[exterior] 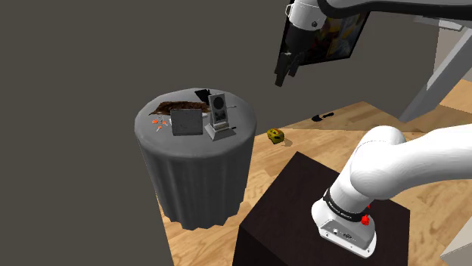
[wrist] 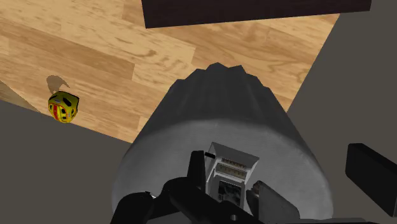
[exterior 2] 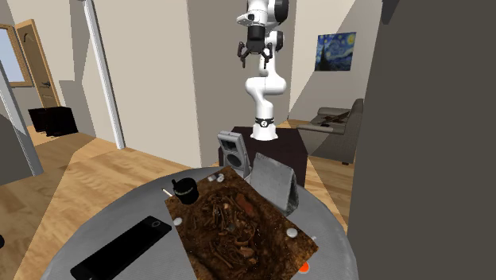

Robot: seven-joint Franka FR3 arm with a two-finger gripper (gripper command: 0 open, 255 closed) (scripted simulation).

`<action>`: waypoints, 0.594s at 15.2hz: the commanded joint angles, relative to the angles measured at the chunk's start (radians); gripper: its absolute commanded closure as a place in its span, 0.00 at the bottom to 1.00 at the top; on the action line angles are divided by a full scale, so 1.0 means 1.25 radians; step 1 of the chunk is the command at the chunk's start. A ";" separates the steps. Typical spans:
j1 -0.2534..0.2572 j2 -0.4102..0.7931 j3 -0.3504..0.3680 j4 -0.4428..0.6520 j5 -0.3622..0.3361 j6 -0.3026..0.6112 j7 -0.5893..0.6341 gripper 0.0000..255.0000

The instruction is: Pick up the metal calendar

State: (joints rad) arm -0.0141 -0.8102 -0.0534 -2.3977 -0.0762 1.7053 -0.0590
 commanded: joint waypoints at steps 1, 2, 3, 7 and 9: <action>0.000 0.000 0.000 0.000 0.000 0.000 0.000 0.00; 0.005 0.034 -0.021 0.015 -0.002 0.010 -0.031 0.00; 0.011 0.068 -0.041 0.032 -0.002 0.020 -0.063 0.00; 0.038 0.214 -0.119 0.113 0.010 0.046 -0.190 0.00; 0.053 0.291 -0.153 0.162 0.025 0.051 -0.256 0.00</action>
State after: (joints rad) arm 0.0410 -0.5014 -0.2240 -2.2286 -0.0553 1.7632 -0.3354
